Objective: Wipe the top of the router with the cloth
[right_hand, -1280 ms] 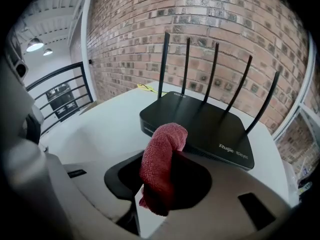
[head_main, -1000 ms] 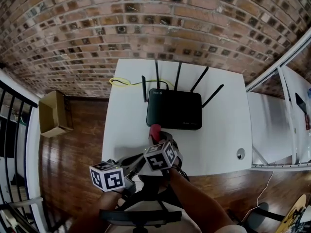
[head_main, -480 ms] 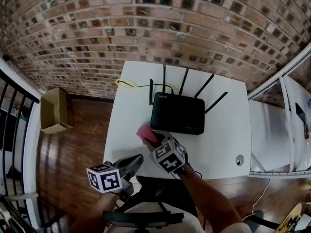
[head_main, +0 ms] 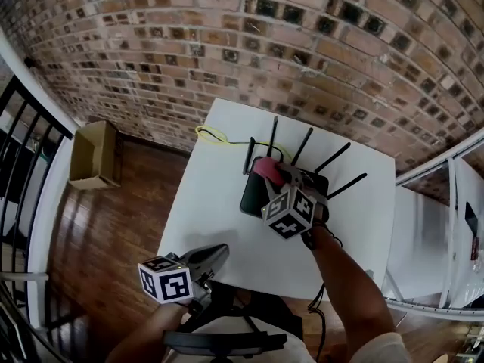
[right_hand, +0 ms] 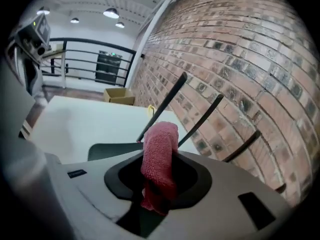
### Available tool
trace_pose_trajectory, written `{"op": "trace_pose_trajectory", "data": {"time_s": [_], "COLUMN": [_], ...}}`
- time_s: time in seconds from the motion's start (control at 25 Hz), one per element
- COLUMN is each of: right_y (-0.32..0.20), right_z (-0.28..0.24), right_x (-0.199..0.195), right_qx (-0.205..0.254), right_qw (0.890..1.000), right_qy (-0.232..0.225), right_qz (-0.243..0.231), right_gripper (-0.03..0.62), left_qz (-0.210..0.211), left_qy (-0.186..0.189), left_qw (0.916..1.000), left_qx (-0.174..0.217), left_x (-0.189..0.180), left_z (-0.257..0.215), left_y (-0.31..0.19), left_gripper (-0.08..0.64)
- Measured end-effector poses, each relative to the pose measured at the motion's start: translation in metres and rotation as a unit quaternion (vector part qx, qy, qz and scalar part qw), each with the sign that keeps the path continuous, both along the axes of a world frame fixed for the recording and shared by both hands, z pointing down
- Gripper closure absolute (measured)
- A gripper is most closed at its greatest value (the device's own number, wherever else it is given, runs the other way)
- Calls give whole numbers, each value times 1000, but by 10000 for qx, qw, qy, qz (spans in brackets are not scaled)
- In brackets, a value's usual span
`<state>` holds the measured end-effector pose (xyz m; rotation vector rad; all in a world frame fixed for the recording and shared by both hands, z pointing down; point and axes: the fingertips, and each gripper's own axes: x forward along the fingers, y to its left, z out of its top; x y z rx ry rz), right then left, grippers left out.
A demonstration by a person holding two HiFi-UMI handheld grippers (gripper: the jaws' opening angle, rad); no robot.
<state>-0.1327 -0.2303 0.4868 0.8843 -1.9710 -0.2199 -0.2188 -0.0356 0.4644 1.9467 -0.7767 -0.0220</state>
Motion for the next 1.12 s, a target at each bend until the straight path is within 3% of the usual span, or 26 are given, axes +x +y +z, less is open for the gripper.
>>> {"op": "trace_pose_trajectory", "data": {"time_s": [0.2,0.4,0.76,1.12], "right_y": [-42,-65,-45,-1], "right_z": [25,43,56,58], "right_x": [7,5,-8,-20], "right_qx": [145,138,-499,-792], "right_qw": [9952,9912,9882,9792], "right_qy": [867,1184,946,797], "right_qz": [-425,-581,-1100,-1691], "right_gripper": [462,462,466,468], "left_qz": [-179,-371,-356,-171], "left_qy": [60,50,139,256], "left_qw": [9998,9991,9991,9992], "left_qx": [-69,-173,-182,-272], "left_x": [13,14,25,42], "left_z": [4,13,12,14], "left_y": [-9,-15,-19,-14], "left_gripper": [557,558,558,557]}}
